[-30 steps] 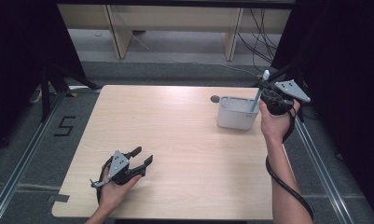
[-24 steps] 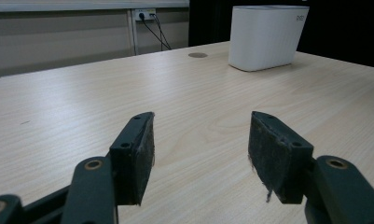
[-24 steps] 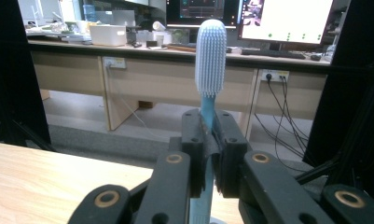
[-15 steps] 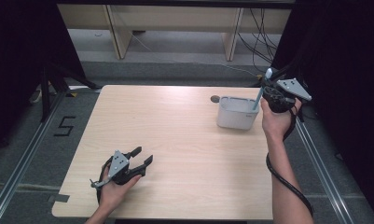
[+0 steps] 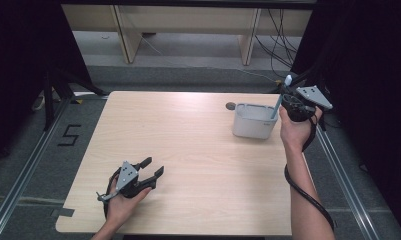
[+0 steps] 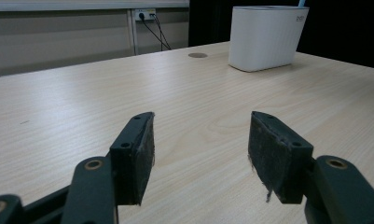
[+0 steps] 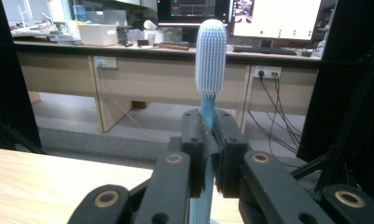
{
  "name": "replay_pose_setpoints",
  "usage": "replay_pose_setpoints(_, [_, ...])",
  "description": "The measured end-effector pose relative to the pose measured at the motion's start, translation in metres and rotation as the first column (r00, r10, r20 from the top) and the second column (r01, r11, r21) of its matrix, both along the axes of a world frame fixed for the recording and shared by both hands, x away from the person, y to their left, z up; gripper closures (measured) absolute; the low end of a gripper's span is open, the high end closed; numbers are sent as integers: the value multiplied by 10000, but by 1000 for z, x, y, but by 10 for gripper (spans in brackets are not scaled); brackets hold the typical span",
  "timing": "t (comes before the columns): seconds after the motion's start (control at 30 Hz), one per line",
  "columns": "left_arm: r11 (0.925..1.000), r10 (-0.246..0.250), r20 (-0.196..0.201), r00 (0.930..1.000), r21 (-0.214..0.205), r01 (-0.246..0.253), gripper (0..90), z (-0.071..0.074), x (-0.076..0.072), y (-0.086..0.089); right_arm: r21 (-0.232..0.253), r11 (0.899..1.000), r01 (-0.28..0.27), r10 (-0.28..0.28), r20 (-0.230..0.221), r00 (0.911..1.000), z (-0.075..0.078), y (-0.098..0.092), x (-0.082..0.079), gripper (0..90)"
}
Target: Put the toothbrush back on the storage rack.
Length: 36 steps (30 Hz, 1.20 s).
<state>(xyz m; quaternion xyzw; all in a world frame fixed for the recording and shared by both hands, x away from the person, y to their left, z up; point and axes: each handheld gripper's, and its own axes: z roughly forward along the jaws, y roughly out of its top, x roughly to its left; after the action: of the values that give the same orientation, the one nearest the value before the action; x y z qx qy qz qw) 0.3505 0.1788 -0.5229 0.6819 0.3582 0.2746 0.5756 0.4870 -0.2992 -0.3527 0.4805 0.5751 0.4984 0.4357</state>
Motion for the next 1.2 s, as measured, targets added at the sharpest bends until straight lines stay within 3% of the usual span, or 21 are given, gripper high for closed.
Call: replay_pose_setpoints(1.2, [10000, 5, -1, 10000, -52, -5, 404, 0, 0, 0, 73, 9999, 154, -147, -856, 9962, -42, 0, 8, 845])
